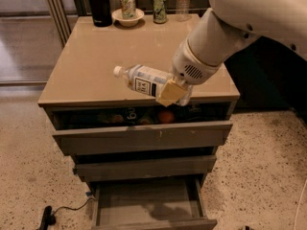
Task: Place blue plastic bottle into bottom drawer
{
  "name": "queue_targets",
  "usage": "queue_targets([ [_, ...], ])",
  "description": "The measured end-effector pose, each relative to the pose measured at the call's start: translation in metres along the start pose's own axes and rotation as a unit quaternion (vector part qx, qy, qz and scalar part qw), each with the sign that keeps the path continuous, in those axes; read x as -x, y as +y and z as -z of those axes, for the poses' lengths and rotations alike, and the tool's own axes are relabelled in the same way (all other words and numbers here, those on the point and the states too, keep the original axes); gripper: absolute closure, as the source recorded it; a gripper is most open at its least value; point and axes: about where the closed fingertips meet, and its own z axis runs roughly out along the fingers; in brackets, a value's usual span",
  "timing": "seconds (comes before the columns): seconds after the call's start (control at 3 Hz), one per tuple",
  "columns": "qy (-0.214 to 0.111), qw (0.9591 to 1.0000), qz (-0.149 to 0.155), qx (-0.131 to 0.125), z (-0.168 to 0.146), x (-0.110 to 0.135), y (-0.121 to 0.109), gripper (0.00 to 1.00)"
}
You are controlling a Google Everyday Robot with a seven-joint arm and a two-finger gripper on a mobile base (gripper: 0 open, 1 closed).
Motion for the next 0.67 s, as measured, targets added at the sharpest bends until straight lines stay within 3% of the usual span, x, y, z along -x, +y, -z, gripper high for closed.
queue_targets([
  [0.33,-0.002,1.0,-0.004,-0.005,-0.003,-0.002,0.002,1.0],
  [0.67,-0.03,0.9994,-0.009,0.011,-0.004,-0.024,0.014,1.0],
])
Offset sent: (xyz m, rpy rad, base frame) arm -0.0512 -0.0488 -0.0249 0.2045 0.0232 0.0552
